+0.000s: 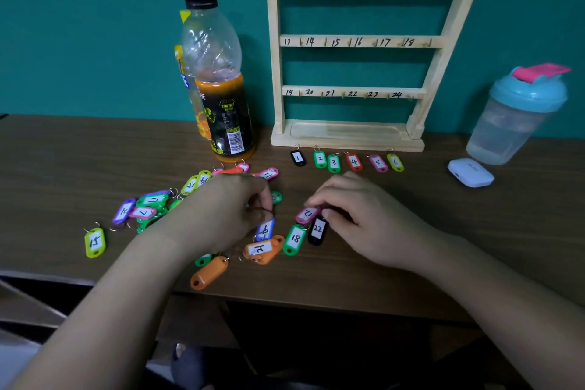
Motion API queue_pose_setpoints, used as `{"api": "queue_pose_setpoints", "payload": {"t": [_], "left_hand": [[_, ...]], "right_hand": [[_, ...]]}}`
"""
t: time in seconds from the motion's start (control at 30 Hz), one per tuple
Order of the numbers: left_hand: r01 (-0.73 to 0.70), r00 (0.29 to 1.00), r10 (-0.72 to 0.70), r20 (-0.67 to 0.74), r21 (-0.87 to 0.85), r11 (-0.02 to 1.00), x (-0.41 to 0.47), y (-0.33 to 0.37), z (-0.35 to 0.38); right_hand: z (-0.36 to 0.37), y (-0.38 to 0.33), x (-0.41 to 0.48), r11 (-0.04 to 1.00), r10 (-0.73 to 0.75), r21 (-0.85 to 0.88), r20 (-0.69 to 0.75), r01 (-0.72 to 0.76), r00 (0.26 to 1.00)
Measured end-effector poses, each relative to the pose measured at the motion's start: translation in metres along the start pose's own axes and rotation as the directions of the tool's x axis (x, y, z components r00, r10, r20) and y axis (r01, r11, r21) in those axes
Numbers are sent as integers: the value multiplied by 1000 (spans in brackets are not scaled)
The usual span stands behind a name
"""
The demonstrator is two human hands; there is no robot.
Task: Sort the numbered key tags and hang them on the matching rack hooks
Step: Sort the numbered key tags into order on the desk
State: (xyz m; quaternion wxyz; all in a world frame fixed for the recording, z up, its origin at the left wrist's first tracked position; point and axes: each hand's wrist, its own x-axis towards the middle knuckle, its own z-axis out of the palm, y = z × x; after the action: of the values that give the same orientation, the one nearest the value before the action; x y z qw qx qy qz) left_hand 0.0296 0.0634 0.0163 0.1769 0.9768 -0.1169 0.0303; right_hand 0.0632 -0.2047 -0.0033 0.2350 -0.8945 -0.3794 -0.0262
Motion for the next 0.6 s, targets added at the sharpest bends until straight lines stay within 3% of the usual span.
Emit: {"api": "queue_pose_setpoints", "payload": {"t": [0.2, 0.37, 0.6], "left_hand": [[9, 1000, -9, -7, -41, 999, -2, -3, -5], [63, 992, -71, -104, -71, 995, -7, -24, -26], [176, 979, -182, -95, -69, 982, -23, -48, -42]], "right_hand": [[3, 0, -3, 1000, 4, -1, -4, -4, 1000], [3, -6, 0, 1000, -5, -16, -14, 4, 1000], [13, -24, 15, 999, -34, 4, -14, 34, 999]]}}
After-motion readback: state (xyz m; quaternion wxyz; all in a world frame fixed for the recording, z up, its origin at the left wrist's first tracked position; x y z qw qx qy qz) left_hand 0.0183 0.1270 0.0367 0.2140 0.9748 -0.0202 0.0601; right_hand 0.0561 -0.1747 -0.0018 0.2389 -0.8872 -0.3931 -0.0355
